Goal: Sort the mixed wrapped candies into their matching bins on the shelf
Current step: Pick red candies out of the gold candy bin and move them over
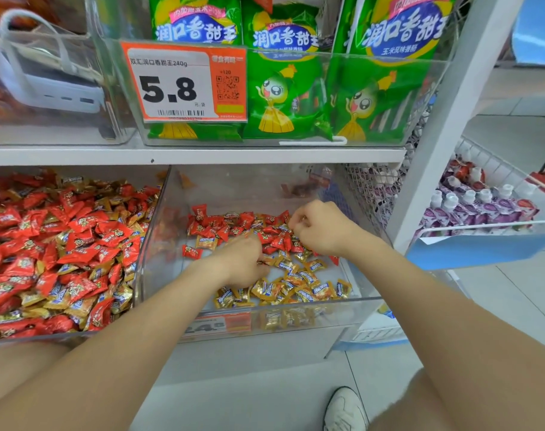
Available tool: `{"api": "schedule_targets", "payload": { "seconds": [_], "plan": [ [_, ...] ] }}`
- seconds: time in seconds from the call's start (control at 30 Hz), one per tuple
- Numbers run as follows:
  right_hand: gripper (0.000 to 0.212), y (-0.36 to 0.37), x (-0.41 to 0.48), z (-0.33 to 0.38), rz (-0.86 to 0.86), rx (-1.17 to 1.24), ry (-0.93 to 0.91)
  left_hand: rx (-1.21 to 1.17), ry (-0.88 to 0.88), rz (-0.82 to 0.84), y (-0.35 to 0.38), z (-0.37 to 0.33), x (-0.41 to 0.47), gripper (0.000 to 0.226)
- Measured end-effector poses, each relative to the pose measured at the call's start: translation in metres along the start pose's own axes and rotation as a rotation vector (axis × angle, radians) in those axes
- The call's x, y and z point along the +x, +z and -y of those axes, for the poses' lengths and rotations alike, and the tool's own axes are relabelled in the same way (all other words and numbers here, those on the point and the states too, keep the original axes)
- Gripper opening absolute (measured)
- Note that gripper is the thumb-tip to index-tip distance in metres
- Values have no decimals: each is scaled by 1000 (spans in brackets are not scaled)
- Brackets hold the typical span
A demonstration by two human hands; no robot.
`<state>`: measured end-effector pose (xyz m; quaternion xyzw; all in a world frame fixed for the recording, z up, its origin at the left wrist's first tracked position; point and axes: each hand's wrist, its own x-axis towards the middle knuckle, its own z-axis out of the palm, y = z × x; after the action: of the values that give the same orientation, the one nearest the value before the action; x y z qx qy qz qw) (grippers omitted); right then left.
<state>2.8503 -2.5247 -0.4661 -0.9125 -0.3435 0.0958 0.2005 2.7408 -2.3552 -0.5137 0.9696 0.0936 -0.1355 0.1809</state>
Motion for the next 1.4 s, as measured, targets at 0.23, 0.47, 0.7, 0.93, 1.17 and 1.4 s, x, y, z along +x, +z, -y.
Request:
{"api": "schedule_targets", "payload": {
  "seconds": [0.23,0.47,0.7,0.93,1.17,1.4],
  "plan": [
    [47,28,13,-10,285,-220,-144,-78,-31,12,-3,0,-3,22],
    [30,33,12,-5,306,-251,-120,-237,-39,-162,-16,-6,-2,7],
    [25,12,1,-1,237,4,-37,-84,86,-206,-10,0,11,57],
    [31,-2,-6,-3,248,43,15,60,41,-118,-2,3,17,45],
    [15,14,0,-9,258,-11,44,71,71,-68,0,0,11,34],
    [21,26,15,-12,134,-76,9,94,67,-50,-1,-1,7,21]
  ]
}}
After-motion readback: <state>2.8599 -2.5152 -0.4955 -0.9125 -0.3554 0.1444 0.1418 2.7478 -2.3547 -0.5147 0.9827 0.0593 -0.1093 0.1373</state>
